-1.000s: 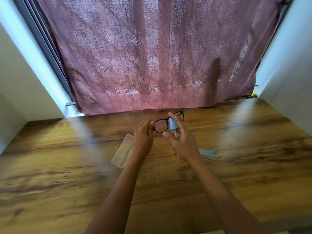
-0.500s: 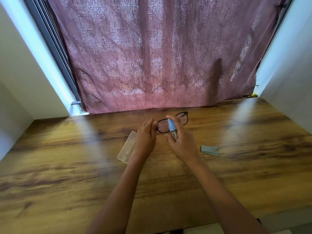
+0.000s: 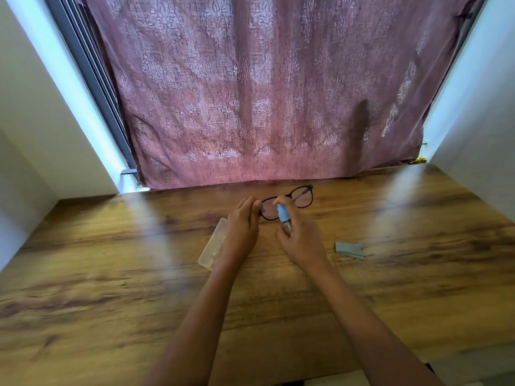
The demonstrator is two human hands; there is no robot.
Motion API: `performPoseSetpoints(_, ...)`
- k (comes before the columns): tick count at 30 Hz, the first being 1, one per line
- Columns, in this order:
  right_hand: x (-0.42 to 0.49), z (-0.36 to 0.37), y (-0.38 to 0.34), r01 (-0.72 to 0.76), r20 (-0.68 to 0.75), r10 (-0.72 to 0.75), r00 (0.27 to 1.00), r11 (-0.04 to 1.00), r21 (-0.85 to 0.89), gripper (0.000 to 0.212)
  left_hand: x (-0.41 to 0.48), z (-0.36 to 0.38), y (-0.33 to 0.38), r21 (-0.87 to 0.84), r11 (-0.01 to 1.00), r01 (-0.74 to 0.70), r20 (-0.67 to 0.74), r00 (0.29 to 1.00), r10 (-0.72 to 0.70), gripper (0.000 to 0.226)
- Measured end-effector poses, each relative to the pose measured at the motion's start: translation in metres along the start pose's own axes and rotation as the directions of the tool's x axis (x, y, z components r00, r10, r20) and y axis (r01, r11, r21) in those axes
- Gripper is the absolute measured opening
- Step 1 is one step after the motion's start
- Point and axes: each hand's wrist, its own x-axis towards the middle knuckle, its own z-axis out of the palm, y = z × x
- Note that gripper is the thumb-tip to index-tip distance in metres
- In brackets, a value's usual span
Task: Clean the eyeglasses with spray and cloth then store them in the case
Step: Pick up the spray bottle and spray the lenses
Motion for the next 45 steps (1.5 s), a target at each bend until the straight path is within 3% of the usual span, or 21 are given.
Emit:
performPoseSetpoints(8,0.01,-0.02,0.01,-0.069,-0.171,0.091,0.981,0.989,0.133,0.054,0.002,-0.004,-0.007,-0.047,0.999,0.017,-0.012,1.0,-0.018,0.036)
performPoseSetpoints(17,0.011,-0.017,0.018,-0.107,-0.139,0.127,0.982,0.984,0.144,0.047,0.003,-0.005,-0.006,-0.1,0.995,0.009,0.015,1.0,-0.008,0.047)
performPoseSetpoints(24,0.013,-0.02,0.019,-0.084,-0.131,0.099,0.986,0.99,0.116,0.044,0.005,-0.005,-0.005,-0.102,0.995,0.008,0.016,1.0,-0.007,0.032)
performPoseSetpoints(29,0.013,-0.018,0.022,-0.059,-0.177,0.097,0.979,0.976,0.21,0.048,0.005,-0.002,-0.006,-0.091,0.996,0.009,0.029,1.0,-0.006,0.029)
performPoseSetpoints(35,0.013,-0.018,0.027,-0.064,-0.184,0.081,0.98,0.993,0.098,0.039,0.007,0.003,-0.009,-0.057,0.998,-0.005,0.025,1.0,0.006,0.032)
performPoseSetpoints(45,0.014,-0.026,0.046,-0.092,-0.187,0.192,0.963,0.892,0.442,0.044,0.007,0.014,-0.005,-0.058,0.998,0.019,0.013,1.0,-0.018,0.032)
